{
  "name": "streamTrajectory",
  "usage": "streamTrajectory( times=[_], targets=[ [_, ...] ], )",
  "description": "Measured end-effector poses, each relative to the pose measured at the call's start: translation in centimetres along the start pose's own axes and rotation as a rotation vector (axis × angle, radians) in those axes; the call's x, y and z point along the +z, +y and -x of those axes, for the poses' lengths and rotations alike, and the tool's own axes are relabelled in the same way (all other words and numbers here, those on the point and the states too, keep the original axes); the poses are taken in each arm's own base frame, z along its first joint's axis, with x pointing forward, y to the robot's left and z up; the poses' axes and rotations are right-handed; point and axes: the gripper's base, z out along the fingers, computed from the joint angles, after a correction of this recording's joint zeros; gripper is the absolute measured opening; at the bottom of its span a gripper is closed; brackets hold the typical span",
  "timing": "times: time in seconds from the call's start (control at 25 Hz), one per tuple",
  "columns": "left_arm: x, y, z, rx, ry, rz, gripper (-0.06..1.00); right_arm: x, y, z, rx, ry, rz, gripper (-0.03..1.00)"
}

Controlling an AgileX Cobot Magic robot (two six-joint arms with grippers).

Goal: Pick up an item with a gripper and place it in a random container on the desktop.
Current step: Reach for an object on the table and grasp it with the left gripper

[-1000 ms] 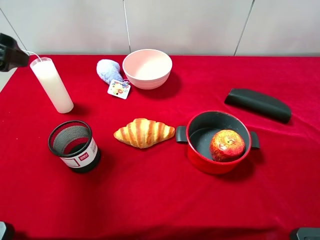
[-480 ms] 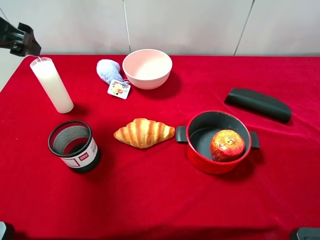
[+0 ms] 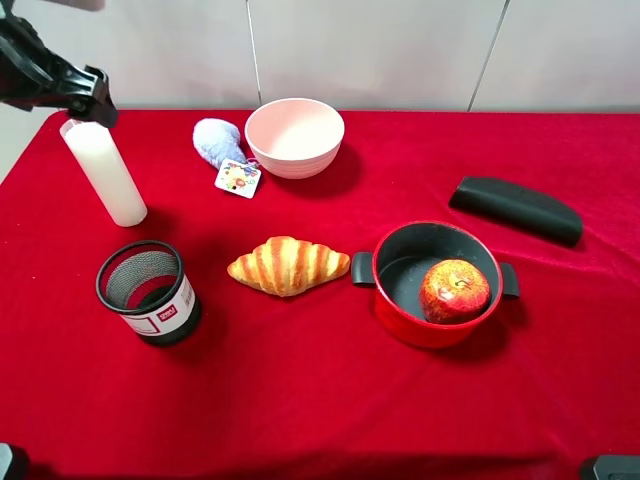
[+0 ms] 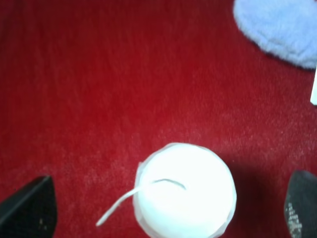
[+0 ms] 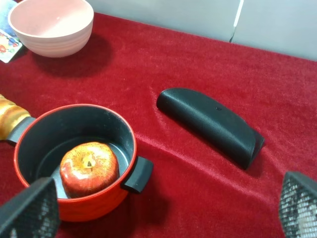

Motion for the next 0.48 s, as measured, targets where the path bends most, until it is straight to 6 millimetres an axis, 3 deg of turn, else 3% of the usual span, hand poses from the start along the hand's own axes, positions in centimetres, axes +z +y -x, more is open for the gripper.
streamTrajectory(
  times=[0.48],
  targets=[
    [2.8, -0.2, 0.9, -0.001, 0.162, -0.027, 0.88, 0.0, 0.0, 0.0, 0.000, 0.000, 0.000, 0.69]
  ],
)
